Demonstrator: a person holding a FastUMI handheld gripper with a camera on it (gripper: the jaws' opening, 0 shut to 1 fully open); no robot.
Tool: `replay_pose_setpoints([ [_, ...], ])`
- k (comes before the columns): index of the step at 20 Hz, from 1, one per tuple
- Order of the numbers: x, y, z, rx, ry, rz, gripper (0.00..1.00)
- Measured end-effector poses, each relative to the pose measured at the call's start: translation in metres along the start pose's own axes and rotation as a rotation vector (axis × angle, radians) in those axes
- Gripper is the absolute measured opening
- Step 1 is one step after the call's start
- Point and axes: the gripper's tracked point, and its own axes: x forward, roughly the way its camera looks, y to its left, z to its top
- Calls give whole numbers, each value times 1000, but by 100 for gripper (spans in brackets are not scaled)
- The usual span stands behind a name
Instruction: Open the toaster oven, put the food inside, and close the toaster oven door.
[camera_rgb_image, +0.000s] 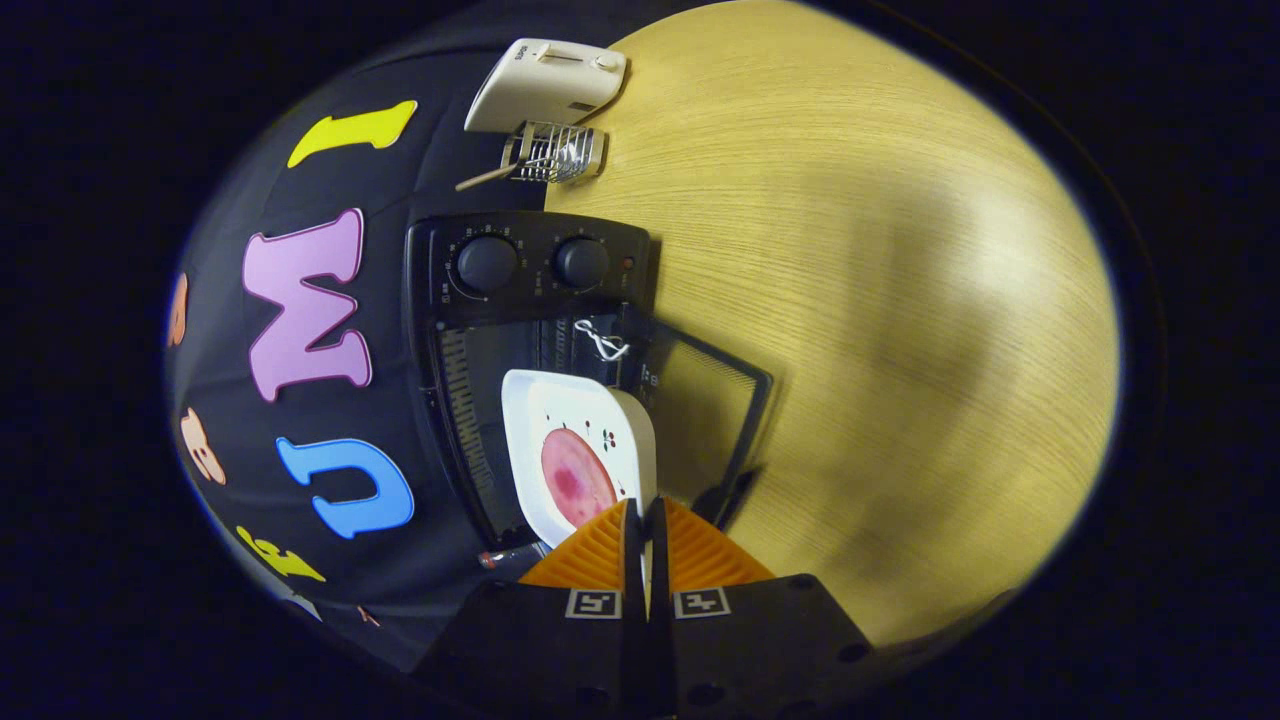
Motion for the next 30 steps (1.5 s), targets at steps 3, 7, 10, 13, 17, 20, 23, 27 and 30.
replay_pose_setpoints([
  [3, 33, 21, -3, 54, -32, -14, 5],
  [7, 68, 42, -1, 123, -69, -20, 5],
  [10, 91, 46, 8, 145, -99, -48, 5],
  [13, 105, 53, 15, 169, -131, -49, 5],
  [17, 114, 57, 16, 155, -143, -85, 5],
  [20, 117, 62, 15, 178, -147, -73, 11],
  [23, 108, 67, 14, 172, -143, -53, 24],
  [27, 86, 73, -2, 114, -102, -11, 60],
  [30, 54, 71, -10, 57, -71, 14, 95],
])
